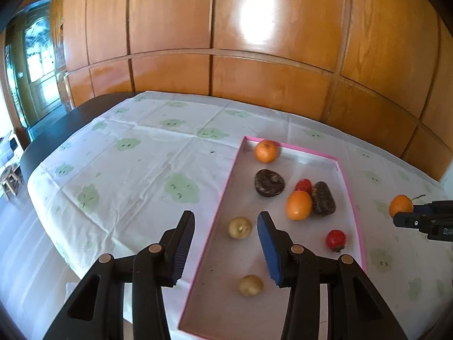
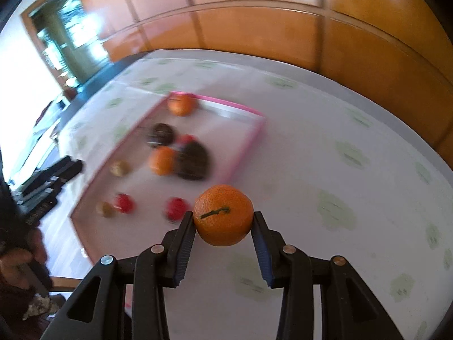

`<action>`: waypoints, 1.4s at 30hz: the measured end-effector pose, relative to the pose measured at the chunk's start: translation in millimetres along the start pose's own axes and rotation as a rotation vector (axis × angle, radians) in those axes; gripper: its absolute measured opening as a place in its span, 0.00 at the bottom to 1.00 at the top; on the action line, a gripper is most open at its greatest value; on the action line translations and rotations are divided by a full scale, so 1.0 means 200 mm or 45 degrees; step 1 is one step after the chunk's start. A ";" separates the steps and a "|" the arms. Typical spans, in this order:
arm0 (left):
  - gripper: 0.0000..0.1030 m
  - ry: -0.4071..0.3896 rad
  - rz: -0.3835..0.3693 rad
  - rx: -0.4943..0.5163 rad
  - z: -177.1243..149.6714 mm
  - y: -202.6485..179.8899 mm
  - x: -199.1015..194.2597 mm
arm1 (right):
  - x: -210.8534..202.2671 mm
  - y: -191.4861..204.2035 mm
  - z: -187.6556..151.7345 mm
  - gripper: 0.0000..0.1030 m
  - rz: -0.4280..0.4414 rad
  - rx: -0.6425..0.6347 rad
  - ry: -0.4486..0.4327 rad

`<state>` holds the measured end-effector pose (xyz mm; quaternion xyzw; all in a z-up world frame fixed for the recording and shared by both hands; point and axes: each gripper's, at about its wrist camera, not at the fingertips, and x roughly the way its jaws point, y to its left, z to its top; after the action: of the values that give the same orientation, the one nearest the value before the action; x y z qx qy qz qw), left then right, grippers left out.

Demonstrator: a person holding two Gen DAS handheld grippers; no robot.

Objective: Organize fruits
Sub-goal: 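Lower the tangerine into the pink tray and open the right tool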

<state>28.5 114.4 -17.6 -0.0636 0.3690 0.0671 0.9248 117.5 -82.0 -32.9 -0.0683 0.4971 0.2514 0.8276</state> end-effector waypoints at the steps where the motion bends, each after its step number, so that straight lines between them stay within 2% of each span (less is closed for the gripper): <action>1: 0.46 0.000 0.006 -0.008 0.00 0.02 0.00 | 0.02 0.04 0.02 0.39 0.019 -0.015 0.003; 5: 0.46 -0.008 0.021 -0.048 -0.01 0.08 -0.01 | 0.09 0.23 0.09 0.39 0.076 -0.082 0.022; 11: 0.46 -0.017 0.046 -0.095 -0.02 0.16 -0.01 | 0.25 0.34 0.13 0.40 0.105 -0.067 0.089; 16: 0.46 -0.005 0.041 -0.109 -0.03 0.17 0.00 | 0.36 0.35 0.13 0.41 0.130 -0.010 0.114; 26: 0.46 -0.003 0.023 -0.091 -0.04 0.13 -0.01 | 0.26 0.36 0.06 0.41 0.146 -0.048 0.073; 27: 0.46 -0.004 0.021 -0.087 -0.04 0.12 -0.01 | 0.26 0.37 0.05 0.40 0.133 -0.061 0.073; 30: 0.49 -0.011 0.018 -0.074 -0.04 0.09 -0.02 | 0.27 0.40 0.02 0.30 0.096 -0.099 0.079; 36: 0.50 -0.023 0.008 -0.057 -0.04 0.06 -0.04 | 0.28 0.41 -0.02 0.30 0.108 -0.088 0.082; 42: 0.51 -0.019 0.008 -0.055 -0.04 0.06 -0.04 | 0.35 0.41 0.00 0.29 0.066 -0.086 0.077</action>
<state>15.0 123.3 -17.7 -0.0820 0.3607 0.0786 0.9258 105.3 13.0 -81.7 -0.0908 0.5147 0.2870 0.8028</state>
